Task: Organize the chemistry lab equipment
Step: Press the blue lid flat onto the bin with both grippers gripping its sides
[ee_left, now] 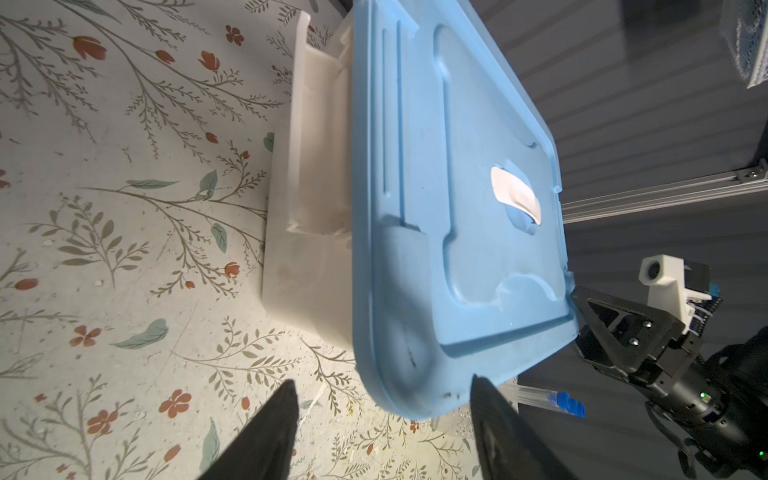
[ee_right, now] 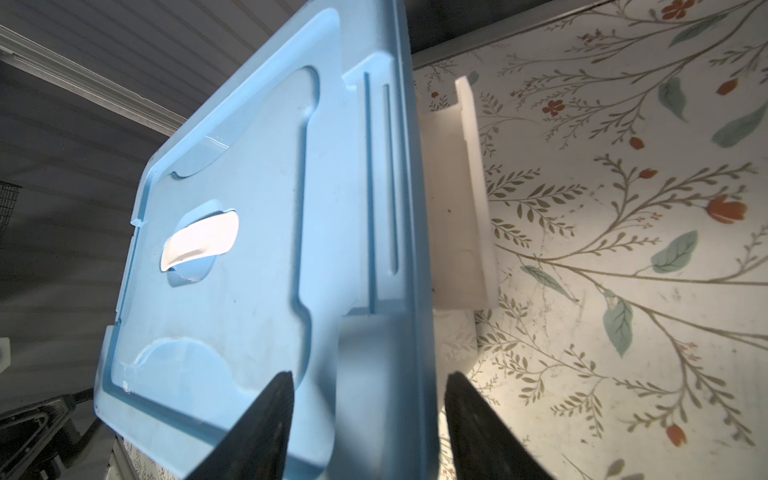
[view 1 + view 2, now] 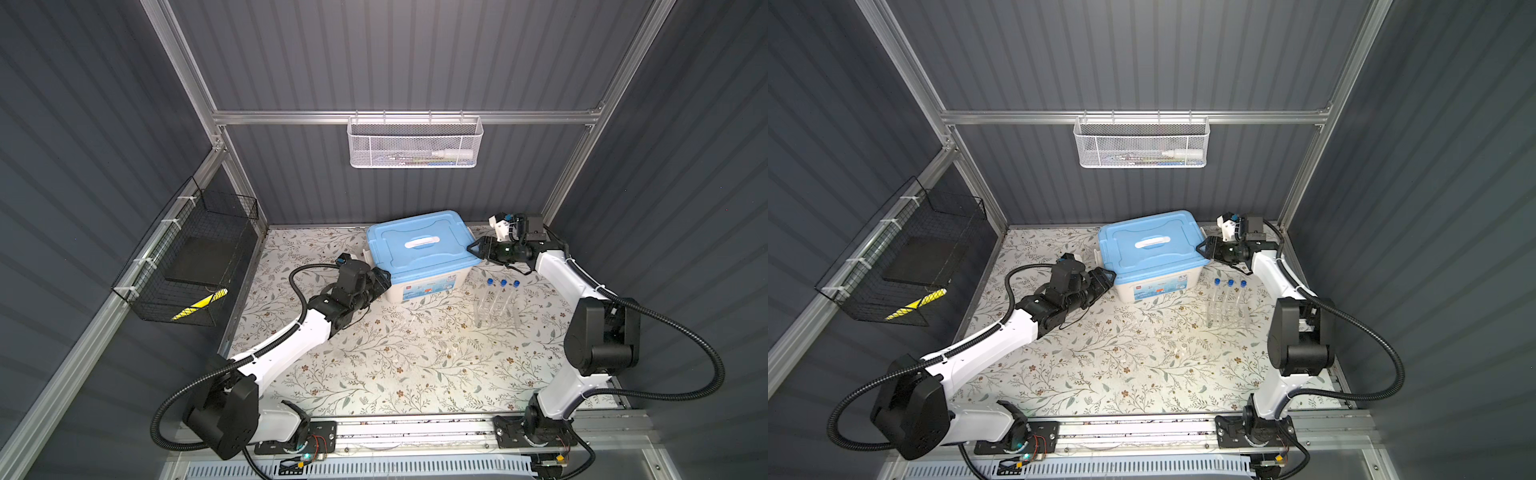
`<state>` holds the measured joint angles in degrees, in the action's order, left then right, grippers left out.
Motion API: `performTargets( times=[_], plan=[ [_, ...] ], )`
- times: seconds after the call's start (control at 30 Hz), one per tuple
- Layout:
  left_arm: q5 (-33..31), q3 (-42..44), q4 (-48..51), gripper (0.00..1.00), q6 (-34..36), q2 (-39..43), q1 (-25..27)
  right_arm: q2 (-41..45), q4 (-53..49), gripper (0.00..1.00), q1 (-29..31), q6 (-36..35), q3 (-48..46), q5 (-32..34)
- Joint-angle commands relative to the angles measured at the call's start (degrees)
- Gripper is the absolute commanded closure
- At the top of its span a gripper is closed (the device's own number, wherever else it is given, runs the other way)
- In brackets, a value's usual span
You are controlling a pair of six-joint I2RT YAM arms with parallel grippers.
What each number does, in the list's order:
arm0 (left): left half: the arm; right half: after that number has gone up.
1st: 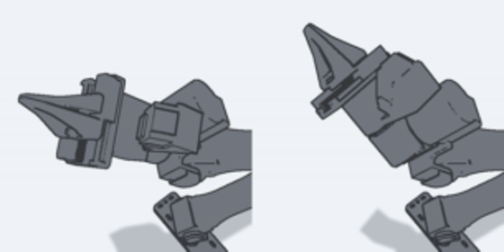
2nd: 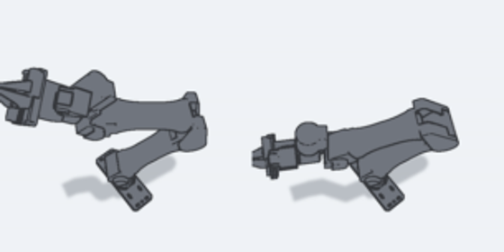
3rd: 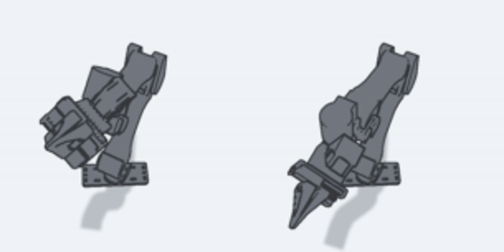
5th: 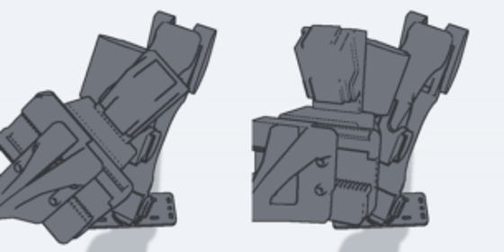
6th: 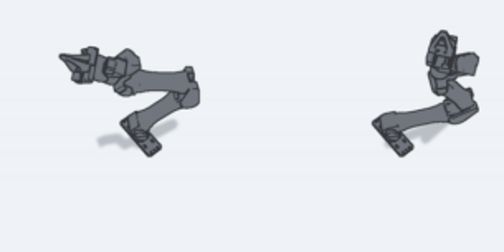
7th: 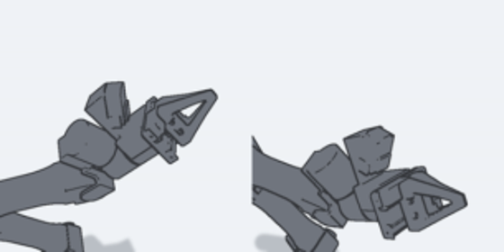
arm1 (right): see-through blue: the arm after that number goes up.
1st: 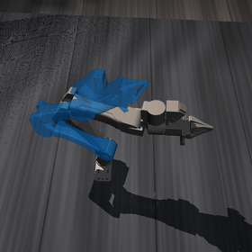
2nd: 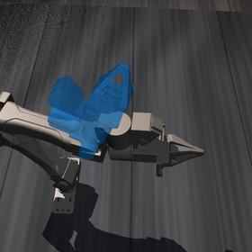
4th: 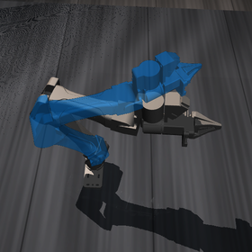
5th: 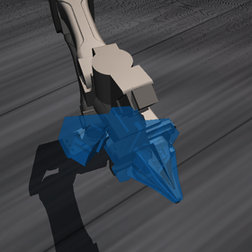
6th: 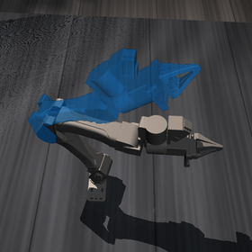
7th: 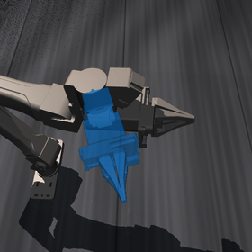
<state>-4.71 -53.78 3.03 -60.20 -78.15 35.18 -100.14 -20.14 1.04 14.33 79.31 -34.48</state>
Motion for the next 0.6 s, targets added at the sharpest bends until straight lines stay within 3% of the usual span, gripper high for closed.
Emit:
performTargets(
  times=[0.0,0.2,0.47,0.57],
  plan=[
    [0.3,-2.1,1.2,0.32,1.9,-1.4,0.2,0.1,-1.4,0.4,0.8,-0.3,0.5,-0.1],
    [0.4,-4.1,-0.2,0.37,4.0,-3.2,-0.7,0.2,-1.1,0.41,2.5,0.9,-0.3,-0.3],
    [6.5,-6.5,-2.1,0.53,6.8,-6.7,-5.5,1.1,0.1,0.43,5.2,4.0,-1.7,1.7],
    [9.4,-8.4,-1.7,0.54,8.7,-8.5,-7.5,1.9,0.8,0.43,6.1,5.2,-2.5,2.7]
  ],
)
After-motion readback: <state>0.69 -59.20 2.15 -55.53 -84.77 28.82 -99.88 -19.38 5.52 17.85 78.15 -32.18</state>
